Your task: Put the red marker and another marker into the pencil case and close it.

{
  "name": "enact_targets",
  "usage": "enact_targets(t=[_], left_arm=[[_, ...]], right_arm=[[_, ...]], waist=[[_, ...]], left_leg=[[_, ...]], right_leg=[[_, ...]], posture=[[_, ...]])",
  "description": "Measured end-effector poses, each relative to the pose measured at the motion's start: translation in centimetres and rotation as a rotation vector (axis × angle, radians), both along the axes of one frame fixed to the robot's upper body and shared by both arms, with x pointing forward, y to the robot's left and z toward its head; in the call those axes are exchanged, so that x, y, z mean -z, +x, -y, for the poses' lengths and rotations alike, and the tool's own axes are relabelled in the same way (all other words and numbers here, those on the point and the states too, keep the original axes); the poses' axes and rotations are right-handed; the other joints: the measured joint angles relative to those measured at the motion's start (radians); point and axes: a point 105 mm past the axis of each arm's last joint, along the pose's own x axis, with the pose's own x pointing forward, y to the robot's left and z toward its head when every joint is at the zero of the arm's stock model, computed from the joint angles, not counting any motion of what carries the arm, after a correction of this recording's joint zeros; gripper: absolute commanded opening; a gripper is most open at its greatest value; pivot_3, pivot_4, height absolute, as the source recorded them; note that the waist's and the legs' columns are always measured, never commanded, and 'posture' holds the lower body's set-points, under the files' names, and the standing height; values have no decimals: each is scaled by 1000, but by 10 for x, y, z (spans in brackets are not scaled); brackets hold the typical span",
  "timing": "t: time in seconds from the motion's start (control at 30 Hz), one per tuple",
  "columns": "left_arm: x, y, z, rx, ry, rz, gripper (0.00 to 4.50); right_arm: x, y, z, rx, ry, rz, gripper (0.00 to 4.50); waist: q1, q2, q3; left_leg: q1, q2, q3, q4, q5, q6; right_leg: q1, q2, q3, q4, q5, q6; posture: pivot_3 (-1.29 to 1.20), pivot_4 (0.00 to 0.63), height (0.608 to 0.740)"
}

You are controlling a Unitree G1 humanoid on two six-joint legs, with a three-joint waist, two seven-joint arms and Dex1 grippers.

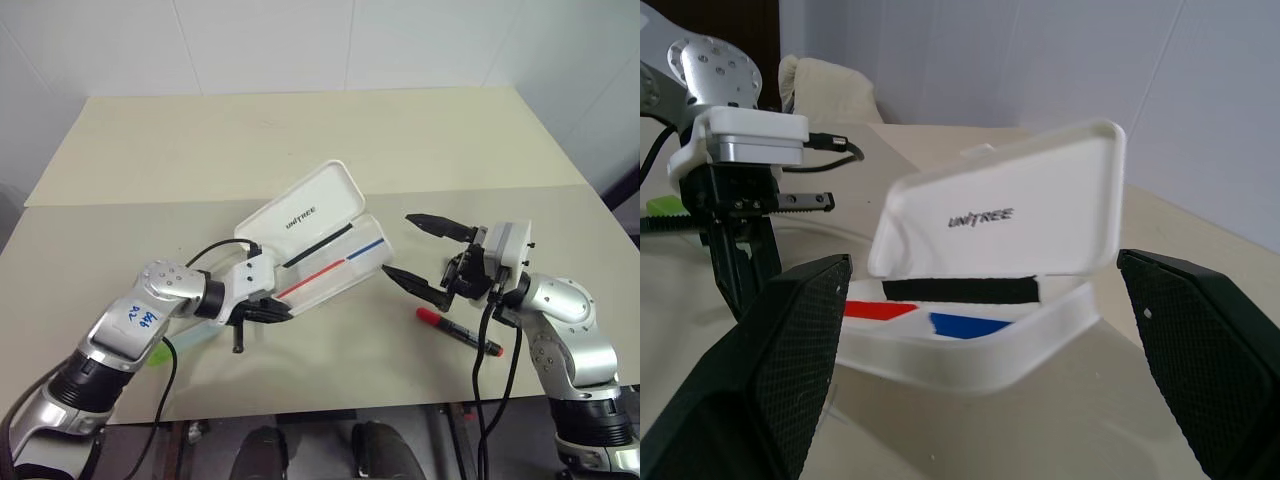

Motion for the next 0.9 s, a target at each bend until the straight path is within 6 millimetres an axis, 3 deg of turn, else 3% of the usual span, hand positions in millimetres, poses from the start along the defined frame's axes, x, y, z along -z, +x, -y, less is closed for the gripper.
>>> enact_targets(t=[0.27,0.63,0.8,0.9], left_arm=[[-2,6,-11,102,120,30,24],[-1,9,-11,142,164,35,24],[-1,7,-4,156,146,28,1437],[-2,4,4,171,128,36,2538]], right_arm=[[1,-1,-3,-9,1,6,4500],[3,-1,-2,-4,2,1,4500],[3,-1,-2,-1,4,2,4500],[2,-1,-2,2,6,2,4500]], waist=[[-1,0,0],[0,0,0],[2,0,0],[1,0,0]], left_leg=[[0,0,1,0,0,0],[0,0,2,1,0,0],[0,0,1,2,0,0],[0,0,1,2,0,1]], right_leg=[[-1,0,0,0,0,0],[-1,0,0,2,0,0],[-1,0,0,2,0,0],[-1,0,1,3,0,0]], posture=[[0,150,740],[0,150,740],[0,150,740],[0,150,740]])
